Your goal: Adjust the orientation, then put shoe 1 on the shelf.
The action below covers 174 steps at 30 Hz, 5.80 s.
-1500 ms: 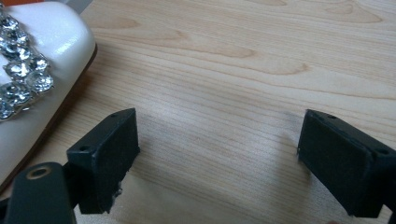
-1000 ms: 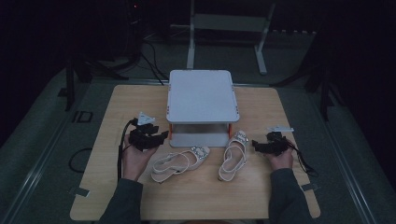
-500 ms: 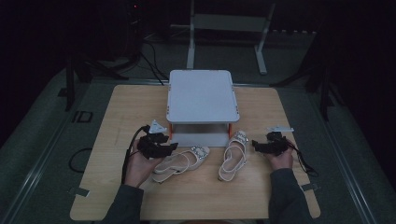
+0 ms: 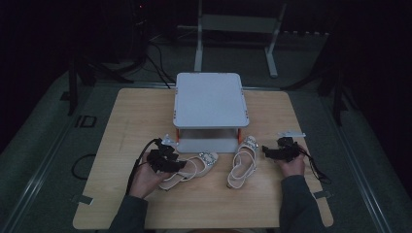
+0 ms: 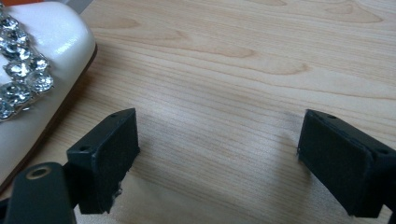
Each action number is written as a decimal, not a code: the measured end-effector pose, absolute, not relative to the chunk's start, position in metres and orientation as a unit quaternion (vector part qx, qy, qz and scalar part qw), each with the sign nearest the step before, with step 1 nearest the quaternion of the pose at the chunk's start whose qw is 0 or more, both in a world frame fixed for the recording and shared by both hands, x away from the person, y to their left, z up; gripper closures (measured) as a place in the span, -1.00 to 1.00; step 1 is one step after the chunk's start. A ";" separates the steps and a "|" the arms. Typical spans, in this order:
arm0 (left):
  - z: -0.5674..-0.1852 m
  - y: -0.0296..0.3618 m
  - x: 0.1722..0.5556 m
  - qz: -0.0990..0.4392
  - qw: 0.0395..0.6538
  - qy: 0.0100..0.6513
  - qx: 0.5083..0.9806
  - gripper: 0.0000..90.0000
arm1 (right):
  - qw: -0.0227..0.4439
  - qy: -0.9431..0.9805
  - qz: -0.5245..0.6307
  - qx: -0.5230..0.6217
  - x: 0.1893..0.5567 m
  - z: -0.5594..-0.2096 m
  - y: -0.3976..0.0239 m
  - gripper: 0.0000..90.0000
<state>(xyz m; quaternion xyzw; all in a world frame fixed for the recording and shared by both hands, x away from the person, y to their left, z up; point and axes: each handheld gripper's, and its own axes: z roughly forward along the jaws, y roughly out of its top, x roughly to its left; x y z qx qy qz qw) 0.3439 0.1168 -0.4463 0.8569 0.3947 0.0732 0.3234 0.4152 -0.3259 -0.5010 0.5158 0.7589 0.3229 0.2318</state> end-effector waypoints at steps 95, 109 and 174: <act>-0.450 0.254 0.366 0.092 0.391 0.715 0.572 0.80 | 0.232 0.759 0.323 0.516 0.415 -0.501 -0.326 -0.72; -0.434 0.252 0.380 0.095 0.399 0.719 0.561 0.80 | 0.232 0.758 0.323 0.516 0.416 -0.501 -0.326 -0.72; -0.300 0.087 0.464 0.047 0.479 0.721 0.498 0.76 | 0.232 0.759 0.322 0.516 0.418 -0.501 -0.325 -0.72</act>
